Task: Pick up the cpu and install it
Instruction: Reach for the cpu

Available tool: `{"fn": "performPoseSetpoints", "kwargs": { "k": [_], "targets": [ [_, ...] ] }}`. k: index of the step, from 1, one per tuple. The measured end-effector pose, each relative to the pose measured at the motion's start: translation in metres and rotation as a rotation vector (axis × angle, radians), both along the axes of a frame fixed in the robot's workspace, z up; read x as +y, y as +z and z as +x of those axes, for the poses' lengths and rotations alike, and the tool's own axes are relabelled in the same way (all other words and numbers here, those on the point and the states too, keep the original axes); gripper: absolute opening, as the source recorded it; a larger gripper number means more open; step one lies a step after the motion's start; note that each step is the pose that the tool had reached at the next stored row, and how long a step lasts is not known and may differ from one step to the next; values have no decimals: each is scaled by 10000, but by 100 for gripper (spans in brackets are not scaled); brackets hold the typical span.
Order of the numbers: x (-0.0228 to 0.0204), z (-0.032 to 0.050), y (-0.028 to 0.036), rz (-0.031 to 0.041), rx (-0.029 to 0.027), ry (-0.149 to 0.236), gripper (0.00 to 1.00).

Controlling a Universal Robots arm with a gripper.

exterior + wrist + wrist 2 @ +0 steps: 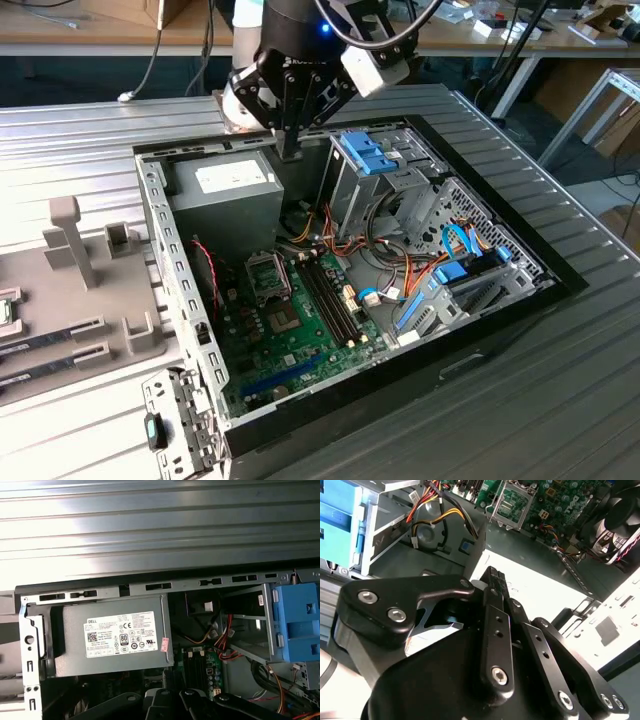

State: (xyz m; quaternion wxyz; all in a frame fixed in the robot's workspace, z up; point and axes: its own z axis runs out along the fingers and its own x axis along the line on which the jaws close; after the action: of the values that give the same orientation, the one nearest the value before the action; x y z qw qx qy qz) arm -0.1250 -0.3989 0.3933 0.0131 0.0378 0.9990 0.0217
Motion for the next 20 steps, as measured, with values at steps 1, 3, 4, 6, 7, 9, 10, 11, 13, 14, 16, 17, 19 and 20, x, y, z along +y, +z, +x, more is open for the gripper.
{"fn": "performPoseSetpoints", "kwargs": {
  "k": [1,3,4,6,7,9,10,11,13,14,16,17,19,20],
  "targets": [
    [0,-2,0,-1,0,0,11],
    [0,-6,0,0,0,-1,11],
    [0,-10,0,1,0,-2,11],
    [0,-19,0,0,0,-1,11],
    [0,-23,0,0,0,-1,11],
    [0,-31,0,0,0,-1,11],
    [0,-38,0,0,0,-1,11],
    [0,-39,0,0,0,-1,11],
    [0,-43,0,0,0,-1,11],
    [0,-48,0,0,0,-2,11],
    [0,-52,0,0,0,-1,11],
    [0,-55,0,0,0,-1,11],
    [0,-59,0,-1,0,-1,11],
    [0,-62,0,0,0,0,11]
  ]
}}
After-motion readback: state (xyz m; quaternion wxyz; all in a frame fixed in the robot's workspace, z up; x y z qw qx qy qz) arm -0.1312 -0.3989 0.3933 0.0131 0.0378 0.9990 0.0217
